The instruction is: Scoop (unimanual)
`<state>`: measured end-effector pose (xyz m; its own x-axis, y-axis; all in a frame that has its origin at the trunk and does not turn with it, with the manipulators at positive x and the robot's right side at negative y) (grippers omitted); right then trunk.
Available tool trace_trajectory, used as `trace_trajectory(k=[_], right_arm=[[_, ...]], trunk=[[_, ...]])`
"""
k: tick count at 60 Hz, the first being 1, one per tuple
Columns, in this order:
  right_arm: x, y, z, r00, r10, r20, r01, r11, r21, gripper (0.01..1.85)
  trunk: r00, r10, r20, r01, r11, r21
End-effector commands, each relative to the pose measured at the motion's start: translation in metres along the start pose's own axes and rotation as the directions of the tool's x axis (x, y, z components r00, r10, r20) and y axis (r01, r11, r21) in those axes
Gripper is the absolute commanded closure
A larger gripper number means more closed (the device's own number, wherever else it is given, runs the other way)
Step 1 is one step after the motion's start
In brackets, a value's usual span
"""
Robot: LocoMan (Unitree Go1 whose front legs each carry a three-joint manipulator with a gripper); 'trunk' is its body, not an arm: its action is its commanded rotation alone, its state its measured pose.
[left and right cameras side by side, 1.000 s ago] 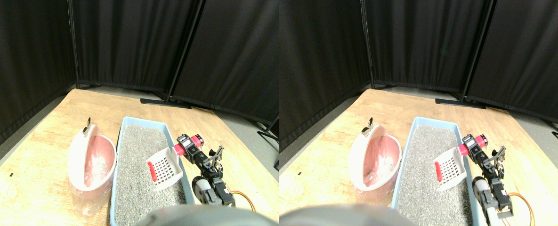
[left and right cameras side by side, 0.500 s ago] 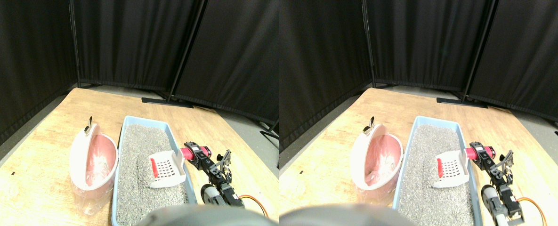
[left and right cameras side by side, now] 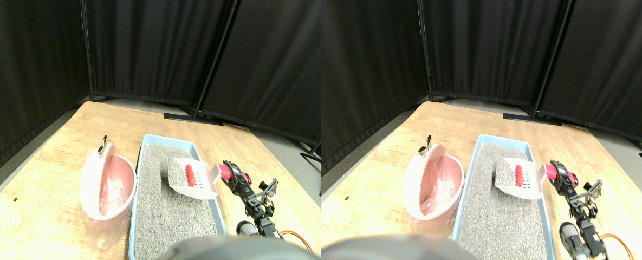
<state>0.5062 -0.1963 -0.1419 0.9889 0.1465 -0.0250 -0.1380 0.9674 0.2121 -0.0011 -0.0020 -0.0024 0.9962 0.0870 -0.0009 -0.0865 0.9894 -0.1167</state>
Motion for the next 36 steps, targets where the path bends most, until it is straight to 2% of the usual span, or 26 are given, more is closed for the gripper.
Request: trace_trajectory(k=[1,9,19,22,28,32,33,36], right_arm=[[0.002,0.012,0.021,0.990,0.039,0.136,-0.049,0.997,0.068,1.81],[0.005,0.014,0.021,0.987,0.020,0.162,-0.046,0.986,0.161,1.81],[0.006,0.019,0.022,0.989,-0.002,0.149,-0.036,0.966,0.254,1.81],[0.007,0.022,0.023,0.989,-0.019,0.149,-0.028,0.952,0.306,1.81],[0.012,0.024,0.023,0.987,0.026,0.161,-0.084,0.927,0.366,1.81],[0.012,0.027,0.024,0.989,0.015,0.148,-0.074,0.915,0.396,1.81],[0.013,0.028,0.024,0.990,0.005,0.140,-0.067,0.895,0.441,1.81],[0.013,0.030,0.024,0.991,0.014,0.135,-0.076,0.882,0.464,1.81]], trunk=[[0.9999,0.015,0.003,-0.015,0.9998,-0.014],[0.9997,0.023,0.007,-0.023,0.9995,-0.021],[0.9995,0.030,0.007,-0.029,0.9992,-0.027],[0.9995,0.031,0.006,-0.031,0.9991,-0.030],[0.9994,0.035,0.005,-0.035,0.9988,-0.035],[0.9992,0.039,0.008,-0.039,0.9985,-0.038],[0.9992,0.040,0.007,-0.040,0.9984,-0.039],[0.9991,0.042,0.005,-0.042,0.9983,-0.041]])
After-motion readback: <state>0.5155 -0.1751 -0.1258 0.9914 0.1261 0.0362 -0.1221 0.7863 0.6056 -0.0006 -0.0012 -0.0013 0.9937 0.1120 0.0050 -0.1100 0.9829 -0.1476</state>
